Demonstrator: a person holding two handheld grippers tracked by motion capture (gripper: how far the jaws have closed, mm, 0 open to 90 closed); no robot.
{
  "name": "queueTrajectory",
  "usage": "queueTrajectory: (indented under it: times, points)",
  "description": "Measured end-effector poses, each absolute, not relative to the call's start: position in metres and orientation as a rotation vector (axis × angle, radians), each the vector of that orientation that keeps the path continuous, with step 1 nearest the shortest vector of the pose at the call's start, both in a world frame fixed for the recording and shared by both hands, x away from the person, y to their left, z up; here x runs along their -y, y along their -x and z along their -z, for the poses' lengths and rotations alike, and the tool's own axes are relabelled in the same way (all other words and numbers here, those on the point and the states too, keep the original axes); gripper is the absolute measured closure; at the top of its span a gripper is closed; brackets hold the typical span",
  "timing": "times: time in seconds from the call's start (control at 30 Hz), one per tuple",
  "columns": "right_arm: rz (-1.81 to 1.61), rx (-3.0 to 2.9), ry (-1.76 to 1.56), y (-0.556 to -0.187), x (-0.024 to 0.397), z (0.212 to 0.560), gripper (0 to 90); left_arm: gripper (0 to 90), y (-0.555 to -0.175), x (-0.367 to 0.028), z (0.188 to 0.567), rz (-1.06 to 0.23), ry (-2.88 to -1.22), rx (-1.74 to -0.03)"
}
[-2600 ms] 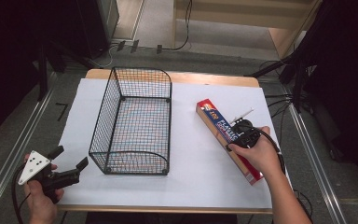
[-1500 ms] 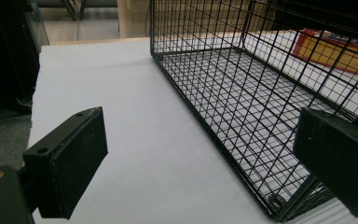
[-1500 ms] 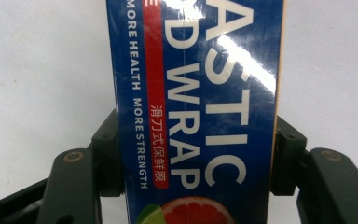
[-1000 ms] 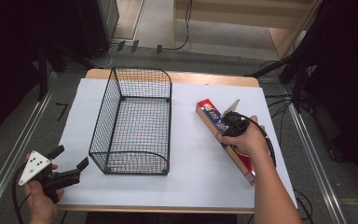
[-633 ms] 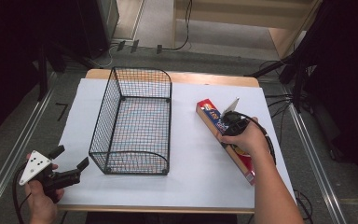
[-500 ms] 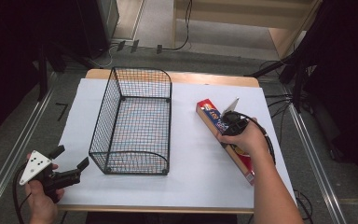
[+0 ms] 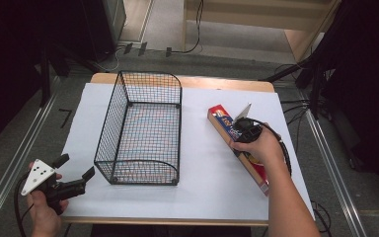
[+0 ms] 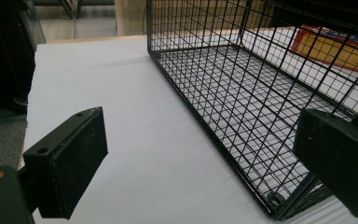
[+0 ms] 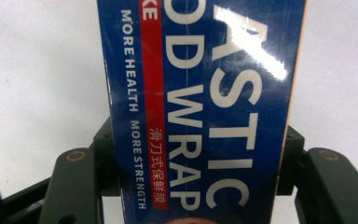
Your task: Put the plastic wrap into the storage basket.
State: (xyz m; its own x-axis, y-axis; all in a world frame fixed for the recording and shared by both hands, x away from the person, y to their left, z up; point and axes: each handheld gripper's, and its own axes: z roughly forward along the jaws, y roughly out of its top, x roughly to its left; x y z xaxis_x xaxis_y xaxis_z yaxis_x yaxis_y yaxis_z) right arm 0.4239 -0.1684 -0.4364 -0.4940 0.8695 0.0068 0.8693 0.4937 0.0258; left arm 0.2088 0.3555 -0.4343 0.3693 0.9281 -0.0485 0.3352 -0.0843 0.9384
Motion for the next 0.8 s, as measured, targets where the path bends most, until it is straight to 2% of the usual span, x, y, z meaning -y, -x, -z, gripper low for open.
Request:
queueTrajectory:
  times: [0.47,0.8]
  points:
    - [-0.043,-2.696,-1.492,-0.419,0.165,0.434,44.2,3.5,-0.209,-0.357,0.434,-0.744,-1.630,-1.148]
    - [-0.086,-2.696,-1.488,-0.418,0.171,0.420,44.4,3.5,-0.209,-0.358,0.434,-0.743,-1.622,-1.151]
